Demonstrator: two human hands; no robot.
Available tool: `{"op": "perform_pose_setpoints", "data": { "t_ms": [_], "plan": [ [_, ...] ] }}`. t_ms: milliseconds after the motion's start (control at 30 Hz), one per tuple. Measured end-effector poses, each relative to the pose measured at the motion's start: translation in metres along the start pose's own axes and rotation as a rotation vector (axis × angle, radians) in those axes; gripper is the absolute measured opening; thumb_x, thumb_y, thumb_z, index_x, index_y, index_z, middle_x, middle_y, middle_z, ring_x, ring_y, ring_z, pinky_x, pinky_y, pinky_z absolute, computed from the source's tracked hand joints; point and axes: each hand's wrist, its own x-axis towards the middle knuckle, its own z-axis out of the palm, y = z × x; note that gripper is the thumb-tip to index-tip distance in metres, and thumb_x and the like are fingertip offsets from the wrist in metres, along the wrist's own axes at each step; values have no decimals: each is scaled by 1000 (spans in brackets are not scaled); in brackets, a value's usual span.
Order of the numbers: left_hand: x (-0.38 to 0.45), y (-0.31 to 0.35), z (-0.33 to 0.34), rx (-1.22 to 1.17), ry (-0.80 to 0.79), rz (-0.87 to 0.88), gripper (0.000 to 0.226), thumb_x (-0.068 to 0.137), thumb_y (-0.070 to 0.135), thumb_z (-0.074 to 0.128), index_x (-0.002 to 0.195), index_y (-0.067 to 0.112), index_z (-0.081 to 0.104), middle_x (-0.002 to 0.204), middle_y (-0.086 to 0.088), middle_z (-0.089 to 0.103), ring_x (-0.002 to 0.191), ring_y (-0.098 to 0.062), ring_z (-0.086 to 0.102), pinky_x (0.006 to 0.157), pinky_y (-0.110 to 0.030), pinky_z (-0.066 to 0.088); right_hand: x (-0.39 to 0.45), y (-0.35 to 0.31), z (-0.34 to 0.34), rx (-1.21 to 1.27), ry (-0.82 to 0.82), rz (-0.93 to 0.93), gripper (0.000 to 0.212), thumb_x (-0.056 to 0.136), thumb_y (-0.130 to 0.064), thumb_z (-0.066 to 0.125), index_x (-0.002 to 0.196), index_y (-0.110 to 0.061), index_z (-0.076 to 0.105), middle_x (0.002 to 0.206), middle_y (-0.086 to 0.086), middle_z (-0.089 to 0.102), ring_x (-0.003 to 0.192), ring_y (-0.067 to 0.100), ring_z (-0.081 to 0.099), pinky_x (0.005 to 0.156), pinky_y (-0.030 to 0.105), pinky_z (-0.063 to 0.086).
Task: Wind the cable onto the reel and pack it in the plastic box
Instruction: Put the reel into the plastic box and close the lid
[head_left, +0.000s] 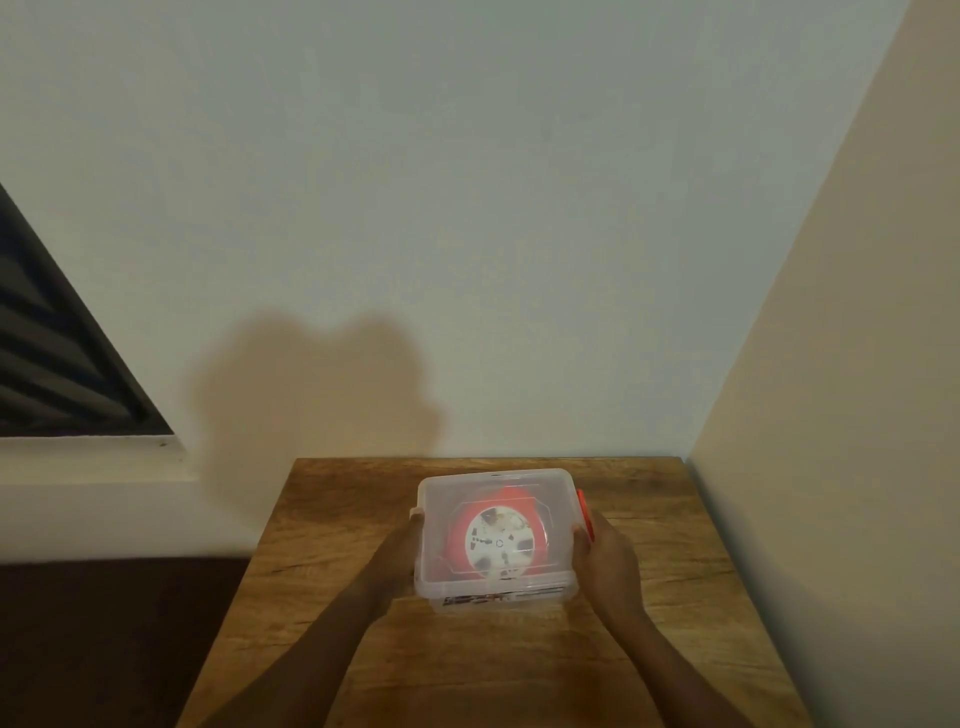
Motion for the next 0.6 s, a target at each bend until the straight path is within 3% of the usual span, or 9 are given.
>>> {"op": "perform_pose_setpoints", "data": {
  "t_ms": [133, 233, 300, 400, 500, 600],
  "plan": [
    [2, 3, -15, -107, 181, -267, 31, 99, 47, 62, 108, 19, 74, 105, -8, 78, 92, -30, 76, 67, -39, 65, 1, 2, 1, -22, 2, -15, 32, 101, -30, 50, 128, -16, 61, 103, -2, 72, 83, 10, 69, 72, 30, 61],
    [8, 7, -17, -51, 354, -194, 23, 96, 29, 71, 111, 11, 71, 104, -9, 76, 83, -24, 76, 54, -31, 62, 1, 2, 2, -26, -4, -14, 34, 102, -29, 48, 131, -17, 59, 106, 0, 72, 87, 14, 69, 74, 36, 61],
    [8, 9, -13, 44, 345, -107, 24, 95, 20, 73, 117, 11, 69, 100, -3, 74, 82, -18, 74, 50, -25, 59, 0, 3, 3, -28, 10, -19, 33, 102, -29, 48, 130, -16, 60, 105, 0, 72, 85, 14, 69, 73, 36, 61],
    [4, 5, -1, 115, 296, -18, 35, 91, 13, 75, 124, 17, 63, 105, 3, 70, 86, -13, 71, 55, -20, 58, -1, 3, 4, -20, 22, -24, 34, 101, -29, 49, 130, -15, 60, 105, 0, 72, 85, 14, 69, 72, 36, 62],
    [2, -1, 9, 216, 387, 33, 35, 97, 17, 69, 130, 17, 59, 111, 1, 68, 89, -17, 68, 60, -18, 55, -1, 3, 5, -4, 27, -23, 33, 101, -30, 50, 129, -16, 60, 106, -1, 72, 85, 12, 70, 72, 36, 62],
    [2, -1, 13, 289, 427, 52, 28, 100, 21, 66, 127, 15, 61, 107, 1, 66, 90, -19, 67, 70, -27, 58, -3, 2, 4, 7, 33, -12, 32, 100, -32, 52, 126, -16, 62, 107, -1, 72, 85, 13, 70, 73, 38, 62]
  ]
}}
